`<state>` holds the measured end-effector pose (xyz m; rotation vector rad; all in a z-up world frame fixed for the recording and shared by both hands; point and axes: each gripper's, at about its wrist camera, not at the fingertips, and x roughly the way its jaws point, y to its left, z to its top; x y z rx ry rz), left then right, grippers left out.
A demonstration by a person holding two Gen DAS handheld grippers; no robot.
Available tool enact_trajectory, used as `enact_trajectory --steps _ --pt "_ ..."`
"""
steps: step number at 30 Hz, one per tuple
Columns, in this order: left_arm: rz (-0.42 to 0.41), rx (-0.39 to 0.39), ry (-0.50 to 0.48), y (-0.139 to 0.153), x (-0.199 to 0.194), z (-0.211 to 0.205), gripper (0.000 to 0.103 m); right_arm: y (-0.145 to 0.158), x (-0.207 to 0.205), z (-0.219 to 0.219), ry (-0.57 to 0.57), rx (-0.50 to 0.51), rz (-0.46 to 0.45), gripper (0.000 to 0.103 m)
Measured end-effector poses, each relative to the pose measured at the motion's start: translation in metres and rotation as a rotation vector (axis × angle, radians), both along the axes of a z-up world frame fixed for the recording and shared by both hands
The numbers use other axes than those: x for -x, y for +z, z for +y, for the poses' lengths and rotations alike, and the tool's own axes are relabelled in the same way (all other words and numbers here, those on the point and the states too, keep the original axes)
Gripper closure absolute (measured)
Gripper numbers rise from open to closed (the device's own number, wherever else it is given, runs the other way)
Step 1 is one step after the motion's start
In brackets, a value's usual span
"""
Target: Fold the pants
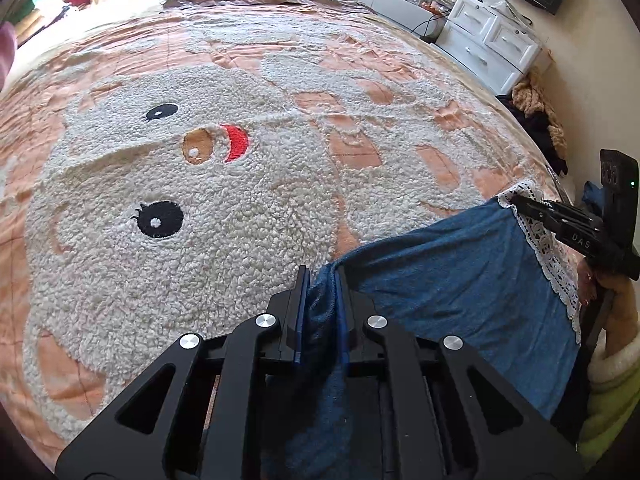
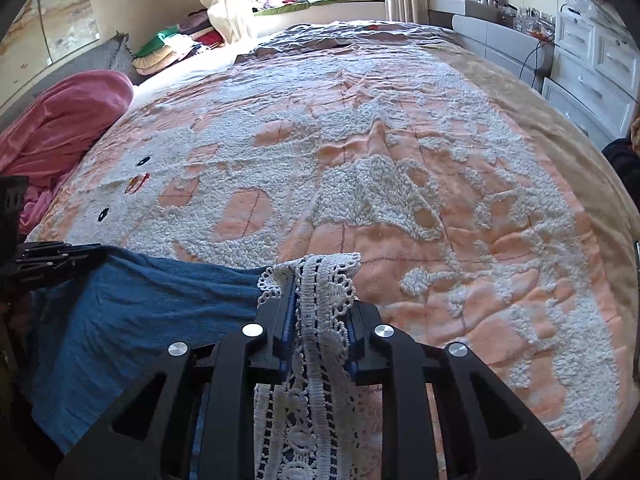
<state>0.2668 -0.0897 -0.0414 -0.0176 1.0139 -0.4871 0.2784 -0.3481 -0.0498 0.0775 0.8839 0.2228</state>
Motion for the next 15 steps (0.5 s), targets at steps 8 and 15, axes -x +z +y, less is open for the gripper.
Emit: enact_trajectory --steps 8,15 --pt "-0.084 0.022 0.031 0.039 0.033 0.027 0.066 0.027 0.052 -0.046 -0.148 -0.154 -0.093 0.032" --pt "-0.157 0.002 0.183 0.074 0.123 0.094 0.035 0.036 0.133 -0.059 -0.184 -0.247 -0.109 0.026"
